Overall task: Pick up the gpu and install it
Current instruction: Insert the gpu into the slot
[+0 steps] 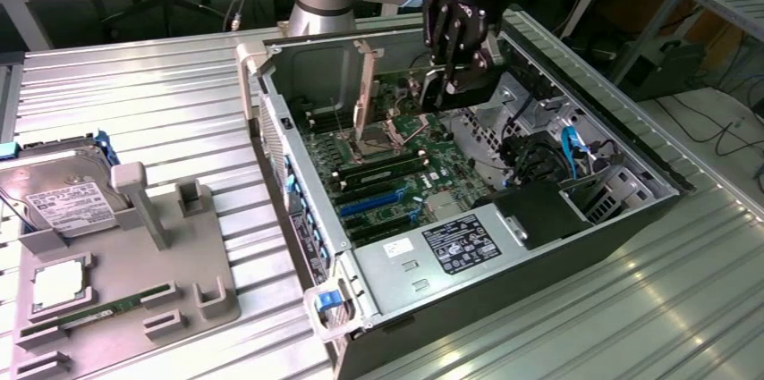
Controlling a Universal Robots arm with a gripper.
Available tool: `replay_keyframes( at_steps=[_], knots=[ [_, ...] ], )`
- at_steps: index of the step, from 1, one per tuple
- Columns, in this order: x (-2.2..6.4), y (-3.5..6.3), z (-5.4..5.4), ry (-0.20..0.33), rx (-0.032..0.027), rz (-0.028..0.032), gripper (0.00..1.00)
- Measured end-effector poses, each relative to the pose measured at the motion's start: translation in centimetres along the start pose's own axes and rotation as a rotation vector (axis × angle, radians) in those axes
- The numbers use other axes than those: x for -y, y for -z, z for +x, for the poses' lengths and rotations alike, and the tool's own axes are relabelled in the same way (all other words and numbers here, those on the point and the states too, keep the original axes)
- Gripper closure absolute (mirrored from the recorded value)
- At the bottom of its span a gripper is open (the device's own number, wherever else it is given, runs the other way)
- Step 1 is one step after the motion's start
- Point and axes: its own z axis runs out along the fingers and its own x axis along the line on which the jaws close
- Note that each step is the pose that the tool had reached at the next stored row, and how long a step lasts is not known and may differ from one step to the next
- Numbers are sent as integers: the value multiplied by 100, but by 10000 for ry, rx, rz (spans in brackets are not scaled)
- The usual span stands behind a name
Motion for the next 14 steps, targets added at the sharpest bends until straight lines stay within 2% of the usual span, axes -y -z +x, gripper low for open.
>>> replay_keyframes(
  at_steps=[2, 8, 14],
  knots=[
    [-2, -27, 1, -1, -5, -62, 72],
    [3, -149, -1, 36, -13, -67, 72],
    [-2, -204, 0, 183, 13, -77, 72]
  ],
)
